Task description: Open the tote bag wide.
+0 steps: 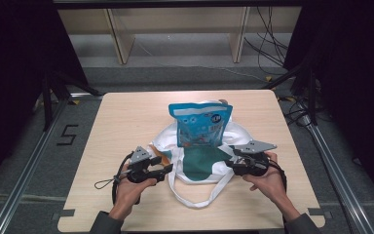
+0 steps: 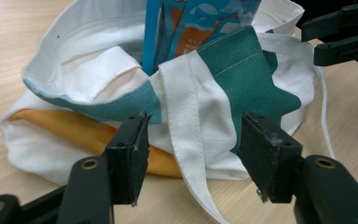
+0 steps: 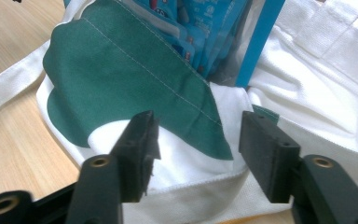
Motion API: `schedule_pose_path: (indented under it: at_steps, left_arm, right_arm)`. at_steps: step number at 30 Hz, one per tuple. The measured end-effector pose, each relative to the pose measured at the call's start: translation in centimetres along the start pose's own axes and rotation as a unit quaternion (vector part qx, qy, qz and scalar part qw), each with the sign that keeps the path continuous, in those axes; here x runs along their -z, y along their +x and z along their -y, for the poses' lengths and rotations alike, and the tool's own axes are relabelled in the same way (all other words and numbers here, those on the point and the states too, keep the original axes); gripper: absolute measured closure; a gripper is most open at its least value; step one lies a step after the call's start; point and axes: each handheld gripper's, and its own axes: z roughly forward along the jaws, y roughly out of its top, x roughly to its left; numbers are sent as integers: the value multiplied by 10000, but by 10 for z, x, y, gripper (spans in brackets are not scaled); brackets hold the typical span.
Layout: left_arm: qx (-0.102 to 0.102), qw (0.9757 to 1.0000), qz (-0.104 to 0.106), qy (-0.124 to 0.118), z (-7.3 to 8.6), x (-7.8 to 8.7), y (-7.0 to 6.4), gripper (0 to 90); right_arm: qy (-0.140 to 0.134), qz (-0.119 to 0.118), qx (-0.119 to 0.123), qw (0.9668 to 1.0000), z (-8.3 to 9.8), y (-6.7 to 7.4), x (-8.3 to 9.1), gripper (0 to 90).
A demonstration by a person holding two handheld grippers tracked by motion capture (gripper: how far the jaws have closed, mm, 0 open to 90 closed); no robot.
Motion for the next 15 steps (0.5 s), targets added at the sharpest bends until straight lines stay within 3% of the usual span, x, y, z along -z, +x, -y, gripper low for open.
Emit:
schedule_pose_path:
  at_steps: [5, 11, 12, 13, 15]
  left_arm:
    - [28, 10000, -65, 68, 6, 6, 1, 345]
    - [45, 9998, 214, -5, 16, 14, -3, 242]
    - [-2, 9997, 240, 44, 17, 16, -4, 221]
    - [-21, 9996, 287, 35, 19, 17, -5, 203]
    - [-64, 9995, 313, 44, 23, 19, -8, 157]
  right_arm:
    - [-58, 100, 109, 9999, 2, -1, 4, 401]
    - [-96, 119, -3, 9999, 10, 0, 13, 363]
    - [2, 90, -311, 9995, 12, 5, 15, 355]
    - [-49, 132, -104, 9998, 13, 2, 16, 349]
    - [-68, 151, -97, 9998, 16, 4, 19, 343]
